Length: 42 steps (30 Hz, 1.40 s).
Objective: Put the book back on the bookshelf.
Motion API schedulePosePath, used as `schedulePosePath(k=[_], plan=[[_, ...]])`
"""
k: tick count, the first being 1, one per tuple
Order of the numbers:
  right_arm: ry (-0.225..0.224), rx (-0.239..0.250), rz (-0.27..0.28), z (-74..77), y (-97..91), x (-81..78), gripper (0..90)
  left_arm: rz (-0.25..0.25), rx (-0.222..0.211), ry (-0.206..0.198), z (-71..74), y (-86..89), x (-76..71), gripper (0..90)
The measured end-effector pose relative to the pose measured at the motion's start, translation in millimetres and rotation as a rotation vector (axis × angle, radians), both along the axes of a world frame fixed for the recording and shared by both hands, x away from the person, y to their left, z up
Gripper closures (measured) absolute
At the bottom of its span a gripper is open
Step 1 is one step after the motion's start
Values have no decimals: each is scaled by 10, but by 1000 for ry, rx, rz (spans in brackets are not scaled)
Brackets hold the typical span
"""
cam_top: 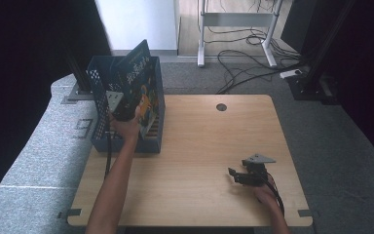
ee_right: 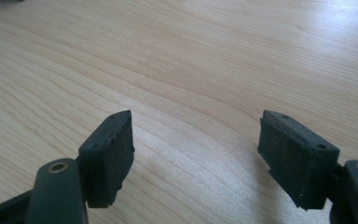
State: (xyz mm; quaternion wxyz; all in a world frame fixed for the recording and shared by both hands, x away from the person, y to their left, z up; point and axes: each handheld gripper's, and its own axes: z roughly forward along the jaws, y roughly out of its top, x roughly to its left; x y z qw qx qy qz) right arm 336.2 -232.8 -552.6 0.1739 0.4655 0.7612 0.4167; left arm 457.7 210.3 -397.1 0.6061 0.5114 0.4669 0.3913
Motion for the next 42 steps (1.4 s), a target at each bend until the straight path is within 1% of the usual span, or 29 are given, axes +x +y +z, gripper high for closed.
schedulePosePath(k=[2,5,11,13,17,20,28,35,42], plan=[[-1,-1,1,-1,-2,2,258,0,-16,-13,11,23,-19,817],[0,-1,1,-1,1,1,258,8,-19,-27,31,38,-38,817],[0,-4,5,-1,15,-3,258,18,-2,-22,-21,3,-15,817],[0,-3,11,-2,17,-4,258,17,-13,-27,-42,-4,-8,817],[1,0,15,-1,23,-6,259,19,-9,-31,-61,-21,3,816],[2,-1,15,-1,24,-7,259,19,-7,-27,-89,-29,20,816],[2,-3,16,0,35,-10,258,14,4,-22,-144,-55,4,814],[3,-1,16,-1,32,-7,259,13,26,-15,-215,-84,-15,814],[3,-1,15,-2,32,-8,259,6,37,-6,-282,-108,-24,812]])
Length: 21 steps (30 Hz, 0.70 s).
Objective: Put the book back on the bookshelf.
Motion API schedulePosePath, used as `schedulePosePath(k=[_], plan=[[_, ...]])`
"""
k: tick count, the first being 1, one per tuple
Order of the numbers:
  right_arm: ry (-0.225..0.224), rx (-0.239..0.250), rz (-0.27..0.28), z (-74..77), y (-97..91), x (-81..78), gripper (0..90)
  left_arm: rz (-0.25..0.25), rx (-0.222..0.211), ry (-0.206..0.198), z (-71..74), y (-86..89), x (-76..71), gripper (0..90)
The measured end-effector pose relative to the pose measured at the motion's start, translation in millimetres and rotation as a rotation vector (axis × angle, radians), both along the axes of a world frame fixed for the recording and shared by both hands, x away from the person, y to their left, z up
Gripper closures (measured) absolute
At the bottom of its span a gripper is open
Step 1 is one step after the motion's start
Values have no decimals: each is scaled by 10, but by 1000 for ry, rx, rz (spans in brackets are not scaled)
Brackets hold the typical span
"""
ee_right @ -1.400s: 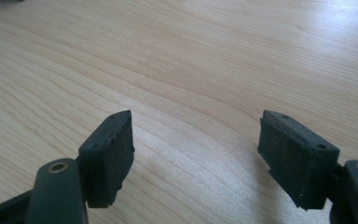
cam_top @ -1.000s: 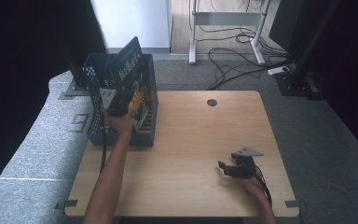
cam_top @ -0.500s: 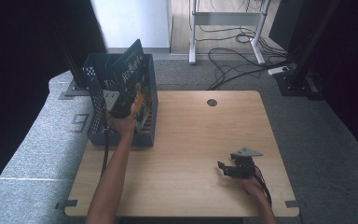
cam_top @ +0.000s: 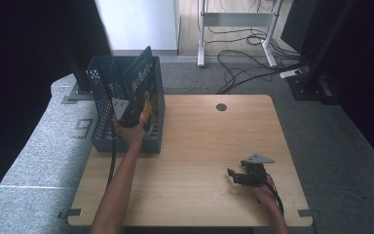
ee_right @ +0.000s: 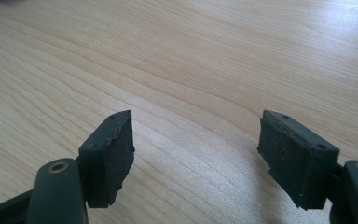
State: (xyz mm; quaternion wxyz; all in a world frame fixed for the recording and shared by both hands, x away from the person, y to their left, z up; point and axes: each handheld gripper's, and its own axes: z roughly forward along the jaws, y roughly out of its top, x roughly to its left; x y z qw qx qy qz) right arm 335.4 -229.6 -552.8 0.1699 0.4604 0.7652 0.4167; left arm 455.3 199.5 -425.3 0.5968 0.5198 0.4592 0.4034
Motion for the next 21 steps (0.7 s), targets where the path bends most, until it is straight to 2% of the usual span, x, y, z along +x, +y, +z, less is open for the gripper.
schedulePosePath(k=[15,21], plan=[[1,3,1,1,-2,2,258,-19,53,17,-161,-66,-16,805],[1,-2,1,2,5,-3,259,-23,61,21,-159,-81,-41,800]])
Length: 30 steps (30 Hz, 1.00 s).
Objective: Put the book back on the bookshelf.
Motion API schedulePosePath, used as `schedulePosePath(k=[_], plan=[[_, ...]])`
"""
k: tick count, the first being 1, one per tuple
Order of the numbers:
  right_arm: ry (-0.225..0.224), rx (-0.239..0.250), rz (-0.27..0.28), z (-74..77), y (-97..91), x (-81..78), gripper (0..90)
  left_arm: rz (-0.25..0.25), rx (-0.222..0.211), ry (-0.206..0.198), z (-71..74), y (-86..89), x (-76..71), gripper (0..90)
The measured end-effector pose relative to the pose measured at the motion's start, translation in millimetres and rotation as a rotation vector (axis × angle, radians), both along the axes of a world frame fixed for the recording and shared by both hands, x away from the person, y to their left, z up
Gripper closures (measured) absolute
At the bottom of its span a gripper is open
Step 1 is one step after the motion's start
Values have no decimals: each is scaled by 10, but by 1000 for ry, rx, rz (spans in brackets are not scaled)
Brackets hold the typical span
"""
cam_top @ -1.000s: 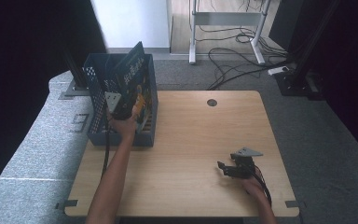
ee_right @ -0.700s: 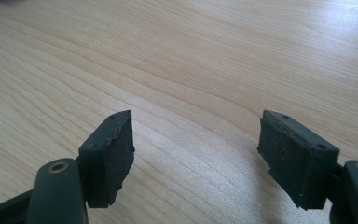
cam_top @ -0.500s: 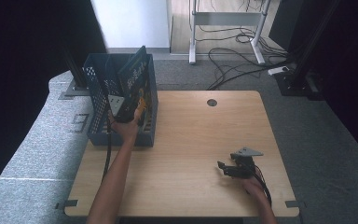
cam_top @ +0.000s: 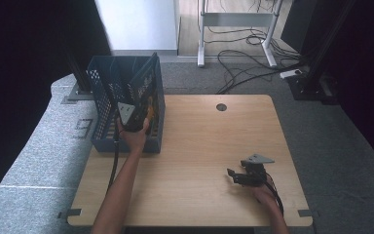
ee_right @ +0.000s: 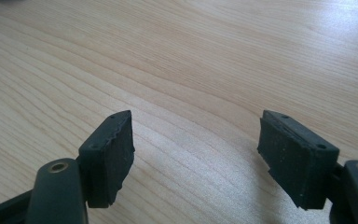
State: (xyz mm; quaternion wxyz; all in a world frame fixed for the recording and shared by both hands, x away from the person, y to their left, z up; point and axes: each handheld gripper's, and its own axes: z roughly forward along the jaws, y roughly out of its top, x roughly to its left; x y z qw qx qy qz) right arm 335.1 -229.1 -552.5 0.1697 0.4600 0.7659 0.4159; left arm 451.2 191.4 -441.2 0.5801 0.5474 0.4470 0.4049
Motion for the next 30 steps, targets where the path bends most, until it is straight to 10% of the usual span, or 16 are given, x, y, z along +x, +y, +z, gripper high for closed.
schedulePosePath(k=[20,30], plan=[[0,-2,1,-1,9,-1,258,21,103,-16,85,-22,-84,816],[1,-6,0,-1,15,-2,258,99,45,-3,66,206,-71,803]])
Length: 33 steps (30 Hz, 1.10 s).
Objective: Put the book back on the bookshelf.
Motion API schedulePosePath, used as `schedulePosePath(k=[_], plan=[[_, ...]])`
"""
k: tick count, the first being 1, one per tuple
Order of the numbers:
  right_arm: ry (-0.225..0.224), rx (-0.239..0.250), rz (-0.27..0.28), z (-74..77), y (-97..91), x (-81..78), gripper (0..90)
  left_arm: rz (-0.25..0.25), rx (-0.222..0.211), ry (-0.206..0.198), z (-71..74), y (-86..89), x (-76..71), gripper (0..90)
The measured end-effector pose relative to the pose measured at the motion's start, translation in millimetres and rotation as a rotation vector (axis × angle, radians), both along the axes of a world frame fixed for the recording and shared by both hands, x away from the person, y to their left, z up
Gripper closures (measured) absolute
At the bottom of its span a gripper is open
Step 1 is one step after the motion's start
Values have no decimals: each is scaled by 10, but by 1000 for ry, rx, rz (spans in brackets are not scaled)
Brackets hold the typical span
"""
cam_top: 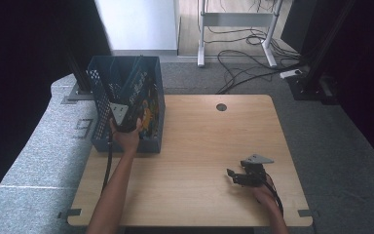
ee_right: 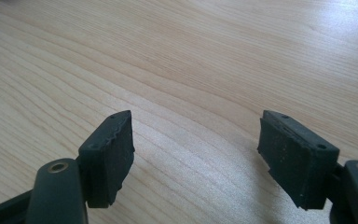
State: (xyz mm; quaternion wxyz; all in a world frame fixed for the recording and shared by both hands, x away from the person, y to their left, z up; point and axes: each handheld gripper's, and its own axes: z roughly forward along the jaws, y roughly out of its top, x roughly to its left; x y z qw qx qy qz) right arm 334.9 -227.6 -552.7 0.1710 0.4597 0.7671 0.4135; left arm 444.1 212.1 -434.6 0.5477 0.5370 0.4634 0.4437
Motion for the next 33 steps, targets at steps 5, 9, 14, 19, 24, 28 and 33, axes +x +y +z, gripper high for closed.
schedulePosePath(k=[5,9,14,19,24,28,33], plan=[[2,2,-2,0,-2,2,258,7,10,-18,23,25,-8,805],[4,5,0,0,-6,4,257,17,37,-22,65,34,-5,813],[4,4,0,0,-4,3,257,-10,50,-28,61,-15,-26,816],[4,2,-2,-1,0,2,257,-50,82,-32,57,-159,-49,811],[3,2,-1,-1,-2,4,257,-63,88,-27,70,-256,-24,802],[2,0,1,-2,0,4,257,-64,51,-21,84,-286,2,794],[1,-1,4,-2,1,5,258,-84,30,-11,84,-299,-7,774]])
